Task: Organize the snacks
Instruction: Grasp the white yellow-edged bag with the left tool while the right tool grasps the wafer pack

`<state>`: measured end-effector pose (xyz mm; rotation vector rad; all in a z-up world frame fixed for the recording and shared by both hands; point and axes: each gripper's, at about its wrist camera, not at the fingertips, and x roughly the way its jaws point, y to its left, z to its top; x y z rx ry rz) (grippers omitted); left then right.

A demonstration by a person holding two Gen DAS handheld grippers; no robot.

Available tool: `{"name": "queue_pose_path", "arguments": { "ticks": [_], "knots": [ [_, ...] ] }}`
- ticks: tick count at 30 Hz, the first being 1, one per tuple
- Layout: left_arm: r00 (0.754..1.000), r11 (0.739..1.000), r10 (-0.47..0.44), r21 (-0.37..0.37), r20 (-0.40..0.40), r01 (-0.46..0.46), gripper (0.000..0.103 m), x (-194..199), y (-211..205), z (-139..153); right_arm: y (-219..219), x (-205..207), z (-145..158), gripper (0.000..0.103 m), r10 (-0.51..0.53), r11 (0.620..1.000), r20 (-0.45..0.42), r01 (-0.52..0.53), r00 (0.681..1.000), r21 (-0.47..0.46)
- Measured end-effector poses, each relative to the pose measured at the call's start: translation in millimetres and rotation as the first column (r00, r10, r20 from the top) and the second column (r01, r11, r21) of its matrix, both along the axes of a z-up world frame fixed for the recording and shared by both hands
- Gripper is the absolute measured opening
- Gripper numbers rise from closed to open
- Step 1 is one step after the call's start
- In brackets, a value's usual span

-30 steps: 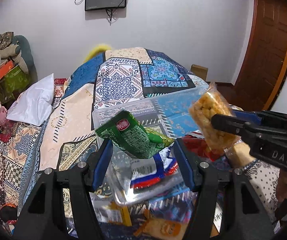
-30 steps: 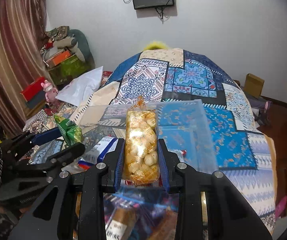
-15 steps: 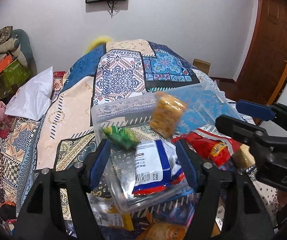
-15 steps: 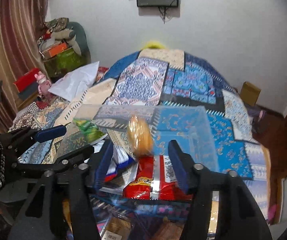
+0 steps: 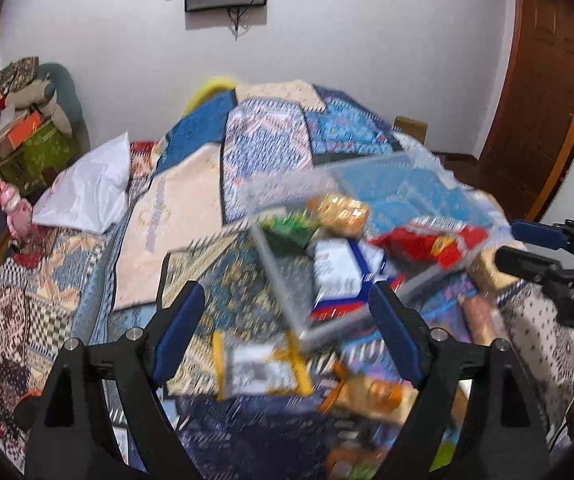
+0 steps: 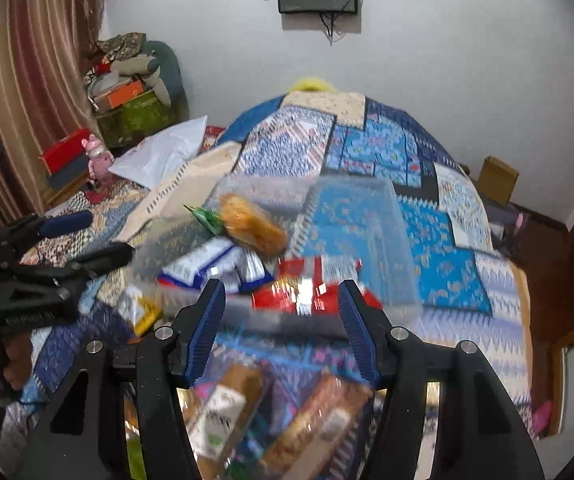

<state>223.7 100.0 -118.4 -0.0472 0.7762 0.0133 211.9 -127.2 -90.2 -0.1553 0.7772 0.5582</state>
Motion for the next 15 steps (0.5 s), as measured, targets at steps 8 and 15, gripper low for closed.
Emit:
{"name": "queue_pose_path", "arguments": {
  "ticks": [8,15],
  "knots": [
    [0.993,0.998,0.059,-0.031,-0.101,-0.063,0.084,-8.0,28.0,-39.2,-27.5,-10.6,-32.8,0.055,-0.053,0.998,-0.082,0.050,0.995,-0.041],
    [0.983,0.996,0.056,-0.053,-0.176,-0.066,0.084,-1.8,32.9,-68.7,-41.3,-16.6,-60.5,0.055,-0.076,0.997,-0.181,0.073,0.981,-0.024]
  ]
}}
